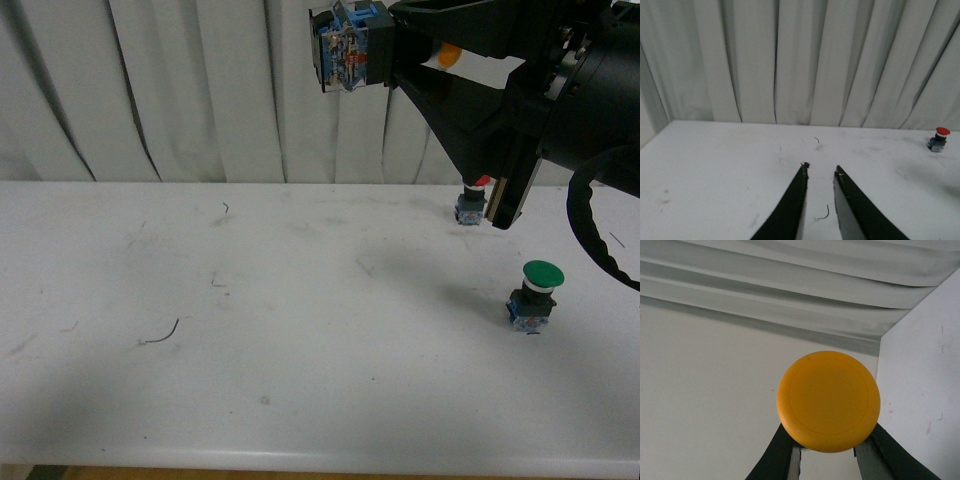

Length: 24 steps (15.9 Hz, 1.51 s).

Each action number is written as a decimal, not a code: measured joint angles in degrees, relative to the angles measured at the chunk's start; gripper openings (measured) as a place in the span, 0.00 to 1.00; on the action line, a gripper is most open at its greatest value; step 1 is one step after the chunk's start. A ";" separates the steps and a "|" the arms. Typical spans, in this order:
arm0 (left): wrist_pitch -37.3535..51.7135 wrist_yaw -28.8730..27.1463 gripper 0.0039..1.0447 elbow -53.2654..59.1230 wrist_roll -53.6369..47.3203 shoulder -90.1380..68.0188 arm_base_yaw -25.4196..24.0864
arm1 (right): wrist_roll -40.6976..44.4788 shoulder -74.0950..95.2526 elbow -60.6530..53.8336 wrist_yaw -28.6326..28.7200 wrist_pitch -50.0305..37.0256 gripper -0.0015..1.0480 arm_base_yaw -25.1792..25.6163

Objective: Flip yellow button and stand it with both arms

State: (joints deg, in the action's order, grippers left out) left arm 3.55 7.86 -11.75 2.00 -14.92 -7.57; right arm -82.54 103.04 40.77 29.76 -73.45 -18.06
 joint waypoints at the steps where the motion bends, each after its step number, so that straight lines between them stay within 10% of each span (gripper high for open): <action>1: 0.17 -4.79 0.06 0.83 -0.63 1.38 3.72 | 0.00 0.00 0.00 -0.09 -0.04 0.24 -0.04; 19: -3.78 -7.89 0.01 11.19 -1.16 14.45 7.54 | 1.09 -0.02 -0.04 -0.28 0.00 0.24 -0.31; 24: -3.76 -7.91 0.37 11.19 -1.16 14.45 7.54 | 9.20 -2.29 -1.70 -1.31 0.13 0.24 1.49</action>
State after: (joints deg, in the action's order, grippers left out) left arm -0.21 -0.05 -0.56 0.84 -0.47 -0.03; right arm -73.34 100.75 39.07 28.45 -73.32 -16.58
